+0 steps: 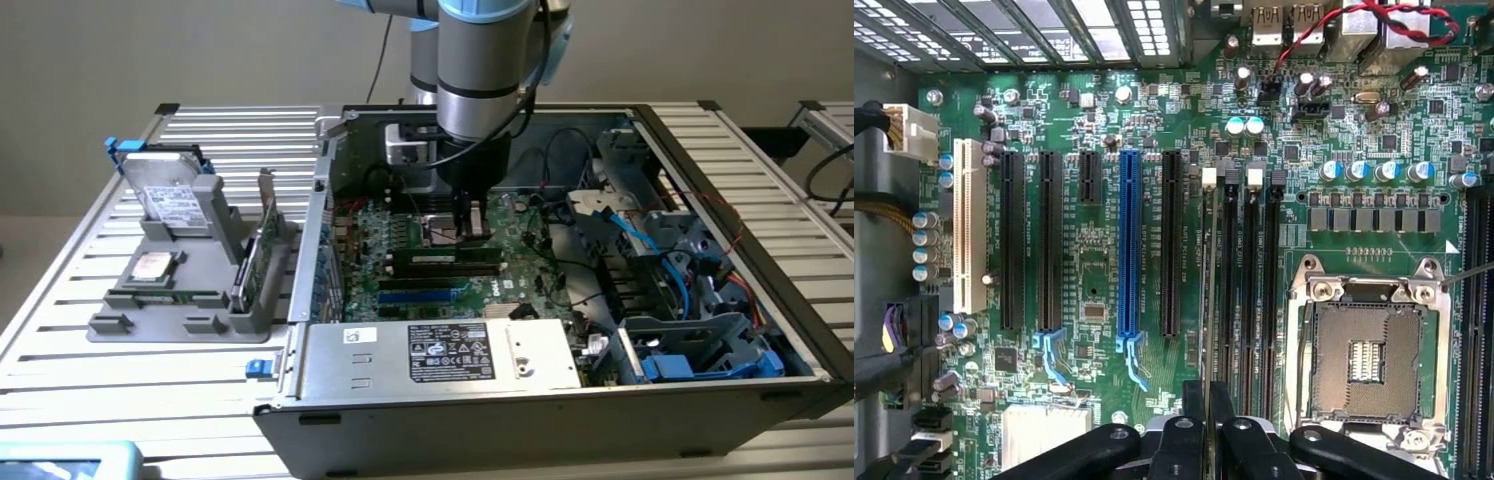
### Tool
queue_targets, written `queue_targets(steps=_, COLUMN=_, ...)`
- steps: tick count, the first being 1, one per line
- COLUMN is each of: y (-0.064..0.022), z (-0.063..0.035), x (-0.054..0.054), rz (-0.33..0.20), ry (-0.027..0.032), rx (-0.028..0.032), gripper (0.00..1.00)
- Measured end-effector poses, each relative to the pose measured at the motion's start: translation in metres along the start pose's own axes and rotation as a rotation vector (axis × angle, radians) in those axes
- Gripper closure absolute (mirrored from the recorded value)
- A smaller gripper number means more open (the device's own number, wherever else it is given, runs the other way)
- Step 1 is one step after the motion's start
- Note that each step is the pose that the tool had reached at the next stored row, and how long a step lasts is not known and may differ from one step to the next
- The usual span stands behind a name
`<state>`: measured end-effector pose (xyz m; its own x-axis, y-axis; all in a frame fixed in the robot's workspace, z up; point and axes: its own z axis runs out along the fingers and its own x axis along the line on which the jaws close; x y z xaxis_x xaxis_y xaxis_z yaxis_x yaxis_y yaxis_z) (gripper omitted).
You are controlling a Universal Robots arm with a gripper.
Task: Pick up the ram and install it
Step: 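Insert the ram into the slot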
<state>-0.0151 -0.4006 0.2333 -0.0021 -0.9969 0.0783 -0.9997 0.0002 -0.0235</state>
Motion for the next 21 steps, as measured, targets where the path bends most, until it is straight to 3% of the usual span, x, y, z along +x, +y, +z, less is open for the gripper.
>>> queue_targets(steps=21, y=0.0005, z=0.0011, x=-0.0034, rz=-0.015, ry=0.0039, rx=0.0016, gripper=0.86)
